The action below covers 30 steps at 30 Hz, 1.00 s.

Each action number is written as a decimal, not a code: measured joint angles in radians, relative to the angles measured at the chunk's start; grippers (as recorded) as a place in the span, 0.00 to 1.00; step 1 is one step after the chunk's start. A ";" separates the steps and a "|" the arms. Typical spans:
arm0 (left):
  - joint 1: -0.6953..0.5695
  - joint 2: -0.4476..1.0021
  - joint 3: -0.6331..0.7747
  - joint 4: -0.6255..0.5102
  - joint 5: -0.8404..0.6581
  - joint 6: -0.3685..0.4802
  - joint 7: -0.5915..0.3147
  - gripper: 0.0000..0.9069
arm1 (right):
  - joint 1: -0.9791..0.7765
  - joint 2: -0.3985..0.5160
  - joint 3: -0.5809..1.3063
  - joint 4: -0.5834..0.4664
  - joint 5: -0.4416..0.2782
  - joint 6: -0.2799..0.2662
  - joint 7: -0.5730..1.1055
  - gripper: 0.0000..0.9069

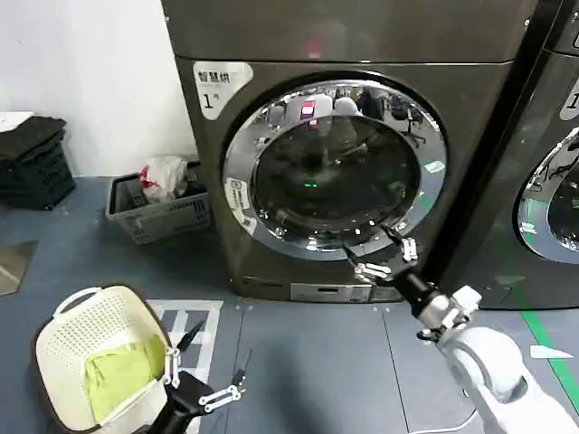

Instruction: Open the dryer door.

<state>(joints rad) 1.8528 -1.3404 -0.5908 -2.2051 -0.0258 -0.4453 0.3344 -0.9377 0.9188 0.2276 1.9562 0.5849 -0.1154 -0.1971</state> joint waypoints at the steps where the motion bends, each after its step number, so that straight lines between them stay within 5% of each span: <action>1: 0.001 0.000 0.000 -0.002 0.000 0.000 0.000 1.00 | 0.020 0.000 -0.018 -0.011 0.003 0.001 -0.004 1.00; 30: 0.008 -0.003 -0.004 -0.003 -0.005 0.003 0.012 1.00 | 0.431 0.077 -0.347 -0.308 0.067 0.015 -0.079 1.00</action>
<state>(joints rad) 1.8607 -1.3432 -0.5951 -2.2077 -0.0312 -0.4419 0.3460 -0.5064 0.9959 -0.1196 1.6481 0.6514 -0.1006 -0.2761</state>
